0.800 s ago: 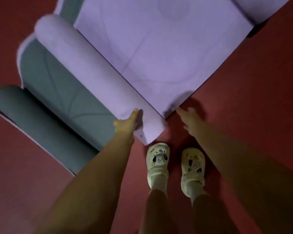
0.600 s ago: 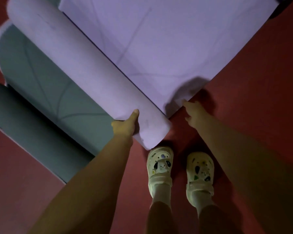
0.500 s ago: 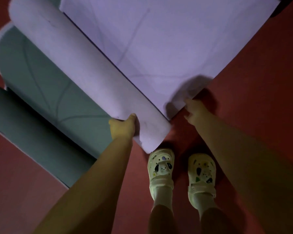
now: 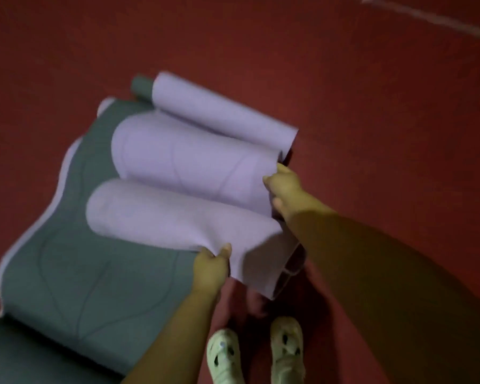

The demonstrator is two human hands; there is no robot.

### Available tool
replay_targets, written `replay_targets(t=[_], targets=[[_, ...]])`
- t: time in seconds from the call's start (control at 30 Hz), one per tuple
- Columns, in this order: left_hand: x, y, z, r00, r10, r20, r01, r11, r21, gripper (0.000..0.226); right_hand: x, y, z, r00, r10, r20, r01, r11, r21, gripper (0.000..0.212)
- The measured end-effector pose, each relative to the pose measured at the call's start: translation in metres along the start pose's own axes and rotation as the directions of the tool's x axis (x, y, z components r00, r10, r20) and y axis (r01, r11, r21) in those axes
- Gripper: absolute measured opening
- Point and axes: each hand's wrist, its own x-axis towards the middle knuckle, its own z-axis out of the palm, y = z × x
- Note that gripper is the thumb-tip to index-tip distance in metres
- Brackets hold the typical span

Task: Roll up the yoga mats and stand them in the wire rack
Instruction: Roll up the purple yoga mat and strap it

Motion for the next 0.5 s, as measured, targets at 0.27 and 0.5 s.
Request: replay_targets(t=[0.27,0.5], targets=[[-0.15,0.321,0.181,0.806,0.574,0.142,-0.522,0.804,-0.285,0.013,-0.092,-0.402,-0.17,0.721,-0.692,0.043,0.69,0.711,-0.137,0.047],[-0.281,0.523,0.362,0.658,0.673,0.338,-0.243,0.615,-0.75,0.025,-0.169,-0.651,-0.377,0.329,-0.94,-0.091,0.723,0.313,-0.617,0.085]])
